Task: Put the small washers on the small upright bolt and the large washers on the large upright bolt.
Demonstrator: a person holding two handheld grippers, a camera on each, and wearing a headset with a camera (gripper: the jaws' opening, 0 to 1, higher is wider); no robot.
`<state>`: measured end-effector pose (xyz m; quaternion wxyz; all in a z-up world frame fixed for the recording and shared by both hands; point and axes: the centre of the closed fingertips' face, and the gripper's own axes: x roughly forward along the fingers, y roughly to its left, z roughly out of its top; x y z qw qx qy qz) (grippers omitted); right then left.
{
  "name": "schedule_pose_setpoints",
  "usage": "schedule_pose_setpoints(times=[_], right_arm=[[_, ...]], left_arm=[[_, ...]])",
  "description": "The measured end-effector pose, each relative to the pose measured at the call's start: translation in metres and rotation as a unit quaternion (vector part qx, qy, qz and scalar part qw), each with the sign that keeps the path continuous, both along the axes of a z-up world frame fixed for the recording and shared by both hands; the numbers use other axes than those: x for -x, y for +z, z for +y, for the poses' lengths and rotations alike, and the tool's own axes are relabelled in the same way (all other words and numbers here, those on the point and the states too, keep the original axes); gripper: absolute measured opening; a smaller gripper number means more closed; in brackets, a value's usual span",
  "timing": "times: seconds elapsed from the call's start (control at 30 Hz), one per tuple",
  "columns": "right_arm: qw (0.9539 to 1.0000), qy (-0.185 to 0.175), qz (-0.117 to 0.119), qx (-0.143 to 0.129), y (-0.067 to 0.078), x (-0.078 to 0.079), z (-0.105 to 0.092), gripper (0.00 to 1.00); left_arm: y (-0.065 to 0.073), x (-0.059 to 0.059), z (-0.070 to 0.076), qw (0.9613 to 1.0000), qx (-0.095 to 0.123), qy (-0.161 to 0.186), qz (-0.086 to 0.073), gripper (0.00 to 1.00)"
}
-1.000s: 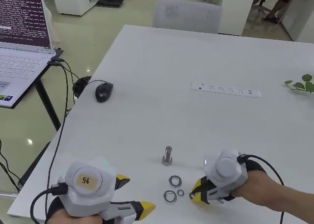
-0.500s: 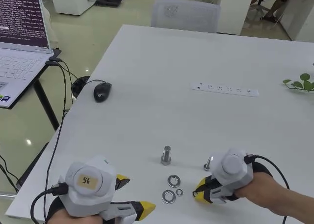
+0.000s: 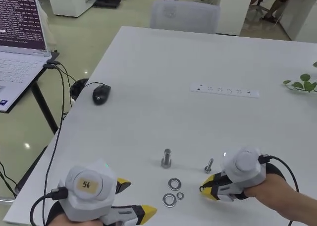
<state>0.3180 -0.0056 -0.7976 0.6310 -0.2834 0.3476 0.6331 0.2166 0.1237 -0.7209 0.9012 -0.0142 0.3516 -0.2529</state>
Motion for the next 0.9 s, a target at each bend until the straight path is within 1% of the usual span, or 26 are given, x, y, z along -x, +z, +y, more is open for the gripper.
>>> schedule_pose_setpoints(times=[0.13,0.23,0.33,0.47,0.5,0.57,0.7,0.83,0.9], right_arm=[[0.9998,-0.007,-0.021,0.0,0.012,-0.011,-0.008,0.14],[0.9991,-0.012,-0.04,-0.001,0.025,-0.023,-0.014,0.14],[0.9984,-0.016,-0.053,0.001,0.034,-0.035,-0.017,0.14],[0.9973,-0.009,-0.072,0.008,0.046,-0.048,-0.017,0.14],[0.9968,-0.002,-0.079,0.013,0.048,-0.052,-0.016,0.14],[0.9962,0.009,-0.085,0.02,0.052,-0.056,-0.014,0.14],[0.9936,0.036,-0.1,0.04,0.054,-0.061,-0.01,0.14],[0.9922,0.053,-0.098,0.055,0.049,-0.063,-0.005,0.14],[0.991,0.061,-0.099,0.065,0.044,-0.065,-0.005,0.14]], left_arm=[[0.001,-0.002,-0.001,1.0,0.001,-0.001,-0.001,0.53],[0.001,-0.004,-0.003,1.0,0.001,-0.004,-0.002,0.53],[0.001,-0.005,-0.005,1.0,0.002,-0.007,-0.003,0.53],[0.001,-0.005,-0.007,0.9999,0.002,-0.011,-0.003,0.53],[0.001,-0.005,-0.008,0.9999,0.002,-0.012,-0.003,0.53],[0.001,-0.005,-0.008,0.9999,0.002,-0.013,-0.003,0.53],[0.001,-0.005,-0.008,0.9999,0.002,-0.011,-0.003,0.53],[0.001,-0.004,-0.006,1.0,0.002,-0.009,-0.003,0.53],[0.001,-0.003,-0.005,1.0,0.003,-0.006,-0.003,0.53]])
